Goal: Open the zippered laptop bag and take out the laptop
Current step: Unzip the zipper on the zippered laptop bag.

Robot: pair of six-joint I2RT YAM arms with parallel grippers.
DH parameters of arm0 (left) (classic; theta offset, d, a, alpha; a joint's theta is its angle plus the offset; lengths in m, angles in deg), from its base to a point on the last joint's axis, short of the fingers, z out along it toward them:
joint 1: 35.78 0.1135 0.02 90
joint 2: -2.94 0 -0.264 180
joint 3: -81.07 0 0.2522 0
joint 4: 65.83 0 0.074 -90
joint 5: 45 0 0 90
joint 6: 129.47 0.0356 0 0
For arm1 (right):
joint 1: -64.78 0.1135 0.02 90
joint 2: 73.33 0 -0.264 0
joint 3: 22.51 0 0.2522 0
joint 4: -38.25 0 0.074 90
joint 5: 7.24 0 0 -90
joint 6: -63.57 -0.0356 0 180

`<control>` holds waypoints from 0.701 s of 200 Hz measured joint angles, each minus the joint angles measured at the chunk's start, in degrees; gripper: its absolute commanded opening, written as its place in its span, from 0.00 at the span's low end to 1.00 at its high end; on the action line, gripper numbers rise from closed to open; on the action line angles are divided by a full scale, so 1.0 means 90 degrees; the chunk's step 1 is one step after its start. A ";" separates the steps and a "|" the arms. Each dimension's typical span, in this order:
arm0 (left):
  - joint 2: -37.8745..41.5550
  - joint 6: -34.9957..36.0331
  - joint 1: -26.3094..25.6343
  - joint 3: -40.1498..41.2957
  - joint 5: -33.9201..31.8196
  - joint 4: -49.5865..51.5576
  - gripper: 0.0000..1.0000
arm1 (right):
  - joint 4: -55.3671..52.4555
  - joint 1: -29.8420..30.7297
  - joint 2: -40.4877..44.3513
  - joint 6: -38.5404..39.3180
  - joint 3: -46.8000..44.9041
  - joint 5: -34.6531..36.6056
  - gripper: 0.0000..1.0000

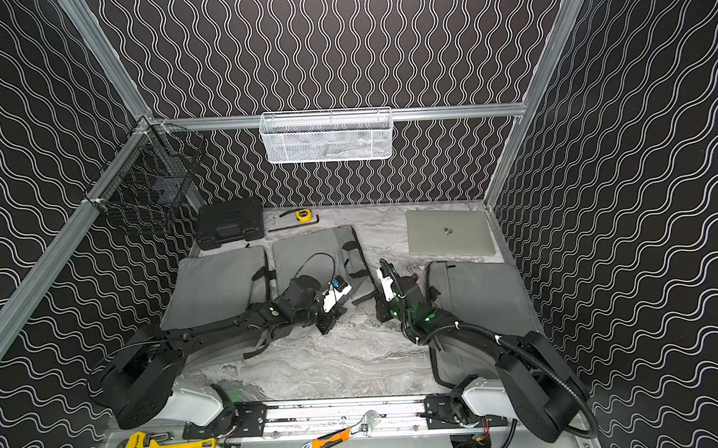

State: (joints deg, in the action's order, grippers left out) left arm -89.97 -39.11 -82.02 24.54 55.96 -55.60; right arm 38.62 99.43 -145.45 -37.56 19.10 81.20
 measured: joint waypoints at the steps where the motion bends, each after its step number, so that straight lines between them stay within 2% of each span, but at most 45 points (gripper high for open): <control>1: 0.0000 0.0000 0.0000 0.0002 0.0007 0.0000 0.11 | 0.0000 -0.0002 0.0007 0.0000 -0.0007 -0.0007 0.00; 23: -0.0034 -0.0005 -0.0002 0.0000 0.0202 0.0002 0.39 | 0.0041 0.0029 0.0238 -0.0034 -0.0189 -0.0180 0.00; 50: -0.0073 -0.0107 -0.0007 -0.0126 0.0325 -0.0029 0.54 | 0.0095 0.0206 0.0389 -0.0143 -0.0442 -0.0338 0.00; 95: -0.0328 -0.0532 -0.0066 -0.0410 0.0517 -0.0338 0.61 | 0.0185 0.0432 0.0410 -0.0340 -0.0639 -0.0576 0.00; 140: -0.0663 -0.0610 -0.0376 -0.0928 0.0517 -0.0408 0.59 | 0.0182 0.0573 0.0542 -0.0374 -0.0636 -0.0726 0.00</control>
State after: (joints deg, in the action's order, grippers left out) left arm -95.93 -44.59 -85.41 16.19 60.62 -59.27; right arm 40.26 104.59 -140.57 -40.93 13.38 74.66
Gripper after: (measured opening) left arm 0.613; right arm 0.055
